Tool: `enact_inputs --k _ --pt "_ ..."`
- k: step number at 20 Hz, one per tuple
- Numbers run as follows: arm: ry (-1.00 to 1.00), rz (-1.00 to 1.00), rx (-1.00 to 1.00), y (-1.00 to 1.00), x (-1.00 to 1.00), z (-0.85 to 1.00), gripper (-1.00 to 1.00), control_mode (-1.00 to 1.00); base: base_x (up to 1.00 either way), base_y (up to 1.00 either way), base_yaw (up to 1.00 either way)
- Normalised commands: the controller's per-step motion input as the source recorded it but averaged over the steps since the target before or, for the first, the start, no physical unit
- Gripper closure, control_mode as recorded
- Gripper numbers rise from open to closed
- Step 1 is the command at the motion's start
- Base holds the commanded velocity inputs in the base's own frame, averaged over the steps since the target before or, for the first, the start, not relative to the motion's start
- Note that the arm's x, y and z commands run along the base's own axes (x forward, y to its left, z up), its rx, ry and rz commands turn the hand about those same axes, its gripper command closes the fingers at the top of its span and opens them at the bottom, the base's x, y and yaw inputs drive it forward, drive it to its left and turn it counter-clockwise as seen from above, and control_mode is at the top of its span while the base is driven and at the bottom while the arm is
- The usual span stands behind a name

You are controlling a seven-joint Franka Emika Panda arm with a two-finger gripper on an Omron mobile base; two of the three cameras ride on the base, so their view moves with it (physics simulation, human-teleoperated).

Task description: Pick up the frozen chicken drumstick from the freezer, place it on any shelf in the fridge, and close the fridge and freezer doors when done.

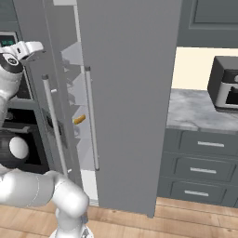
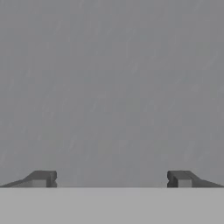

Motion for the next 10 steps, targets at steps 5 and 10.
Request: enact_inputs --k 5,10 --pt "0.00 -0.05 0.00 -0.27 0.54 0.00 -1.00 -1.00 0.00 0.00 0.00" --pt "0.00 -0.06 0.00 -0.19 0.53 0.00 -1.00 -1.00 0.00 0.00 0.00"
